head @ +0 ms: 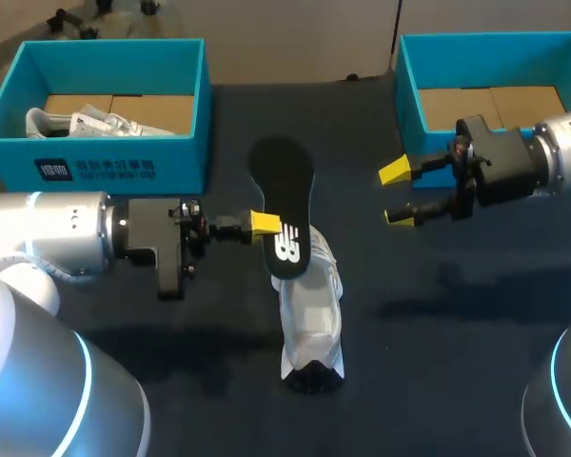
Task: Take the shoe out of the shoebox, open the shoe tongue, remove and reinsert the insole, then place the shoe into the shoebox
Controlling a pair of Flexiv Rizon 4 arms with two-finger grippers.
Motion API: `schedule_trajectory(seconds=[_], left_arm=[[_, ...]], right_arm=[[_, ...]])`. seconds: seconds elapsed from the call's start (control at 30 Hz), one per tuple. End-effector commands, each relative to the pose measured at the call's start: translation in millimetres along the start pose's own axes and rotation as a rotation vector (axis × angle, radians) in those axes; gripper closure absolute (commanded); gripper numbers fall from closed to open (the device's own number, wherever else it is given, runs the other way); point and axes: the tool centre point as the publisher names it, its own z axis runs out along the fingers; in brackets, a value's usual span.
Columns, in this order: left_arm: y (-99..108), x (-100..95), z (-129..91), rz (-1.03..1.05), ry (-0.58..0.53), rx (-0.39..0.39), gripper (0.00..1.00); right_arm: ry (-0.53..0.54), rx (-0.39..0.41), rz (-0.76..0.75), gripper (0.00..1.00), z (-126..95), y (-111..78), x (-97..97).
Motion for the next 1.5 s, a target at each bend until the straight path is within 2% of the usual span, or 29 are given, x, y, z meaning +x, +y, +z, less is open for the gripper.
schedule_trajectory(seconds=[0.03,0.17,0.23,0.77,1.03,1.5], left_arm=[[1.0,4.9,8.0,0.011,-0.004,0.000,1.00],[0.7,6.3,11.8,0.016,-0.002,-0.004,1.00],[0.1,6.7,12.2,0.009,-0.013,-0.005,1.00],[-0.1,8.0,12.4,-0.006,-0.024,-0.011,1.00],[-4.0,14.4,15.3,0.010,-0.016,-0.009,1.00],[4.2,22.0,23.0,0.045,-0.023,-0.021,1.00]], right_arm=[[0.006,0.016,0.010,0.00,17.5,12.9,2.0],[0.008,0.030,0.023,0.00,31.4,21.0,4.8],[0.029,0.010,0.034,0.00,36.9,22.9,6.4],[0.029,0.010,0.034,0.00,36.9,22.9,6.4],[0.033,0.010,0.071,0.00,53.5,30.9,1.9],[0.041,0.017,0.078,0.00,67.9,39.6,1.2]])
